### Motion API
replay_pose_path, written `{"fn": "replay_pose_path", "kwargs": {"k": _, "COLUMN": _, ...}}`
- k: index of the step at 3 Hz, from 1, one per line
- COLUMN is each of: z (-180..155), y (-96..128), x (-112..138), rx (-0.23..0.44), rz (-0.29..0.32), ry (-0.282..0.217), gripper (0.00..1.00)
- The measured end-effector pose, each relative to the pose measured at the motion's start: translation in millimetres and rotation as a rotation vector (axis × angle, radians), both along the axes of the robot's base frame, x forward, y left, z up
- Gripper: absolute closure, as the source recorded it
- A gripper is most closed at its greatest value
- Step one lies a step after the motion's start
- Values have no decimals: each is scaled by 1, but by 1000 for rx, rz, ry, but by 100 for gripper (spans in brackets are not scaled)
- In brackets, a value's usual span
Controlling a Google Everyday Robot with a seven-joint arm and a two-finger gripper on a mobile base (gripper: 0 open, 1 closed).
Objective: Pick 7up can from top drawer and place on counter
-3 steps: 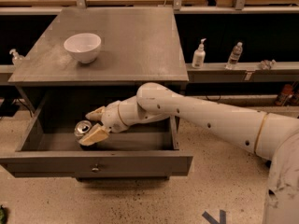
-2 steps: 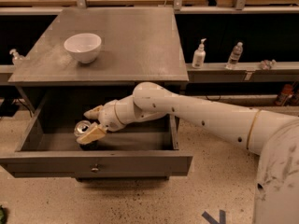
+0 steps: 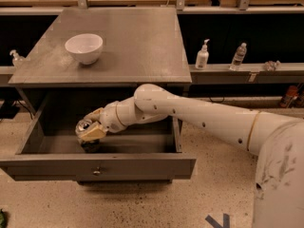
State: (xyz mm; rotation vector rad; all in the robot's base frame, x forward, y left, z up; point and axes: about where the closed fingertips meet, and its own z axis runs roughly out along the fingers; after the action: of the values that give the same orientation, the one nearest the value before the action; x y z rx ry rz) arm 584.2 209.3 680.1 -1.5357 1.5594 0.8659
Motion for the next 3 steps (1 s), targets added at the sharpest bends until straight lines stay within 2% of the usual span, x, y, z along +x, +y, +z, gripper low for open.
{"fn": "replay_pose_path", "kwargs": {"k": 1, "z": 46, "y": -20, "x": 4, "rx": 78, "rz": 1, "ry": -62, "gripper": 100}}
{"fn": "replay_pose_path", "kwargs": {"k": 2, "z": 110, "y": -53, "x": 8, "rx": 123, "rz": 7, "ry": -151, "gripper": 100}}
{"fn": "replay_pose_path", "kwargs": {"k": 3, "z": 178, "y": -95, "x": 16, "rx": 108, "rz": 12, "ry": -236, "gripper": 100}}
